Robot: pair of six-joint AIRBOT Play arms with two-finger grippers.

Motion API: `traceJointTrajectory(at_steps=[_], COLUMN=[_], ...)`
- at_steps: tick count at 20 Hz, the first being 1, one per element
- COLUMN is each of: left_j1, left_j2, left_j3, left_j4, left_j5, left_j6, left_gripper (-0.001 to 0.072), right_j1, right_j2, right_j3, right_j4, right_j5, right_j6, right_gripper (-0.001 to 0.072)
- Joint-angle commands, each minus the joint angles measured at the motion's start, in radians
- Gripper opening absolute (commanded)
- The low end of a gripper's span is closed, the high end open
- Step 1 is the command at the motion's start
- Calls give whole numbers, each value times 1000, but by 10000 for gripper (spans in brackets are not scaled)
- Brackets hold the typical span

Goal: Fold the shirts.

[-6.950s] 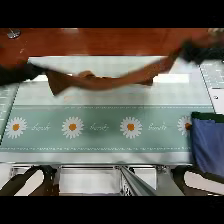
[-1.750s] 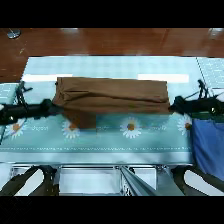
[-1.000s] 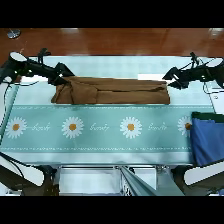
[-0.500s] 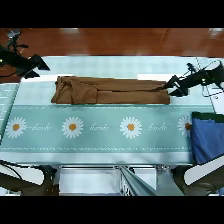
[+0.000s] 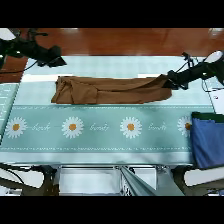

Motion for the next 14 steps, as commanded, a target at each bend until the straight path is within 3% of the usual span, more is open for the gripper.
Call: traceJointTrajectory(at_steps=[1,3,7,10,14], left_j1=[-143,-253,-512,-700,-883], left_j2=[-4,-10,-27,-97,-200], left_j3=[0,-13,-75,-76,-76], left_j4=[-55,-55,-54,-23,-21], left_j5=[-42,-40,146,229,286], left_j6=[82,92,49,-19,-104], left_gripper=[21,21,21,21,21], right_j1=[2,2,2,2,2], right_j2=[359,610,986,1113,1141], right_j3=[-245,-417,-570,-572,-572], right_j4=[-109,-109,-112,-106,-55], right_j5=[1,2,29,48,46], right_j6=[-14,4,142,199,198], right_gripper=[27,27,27,28,28])
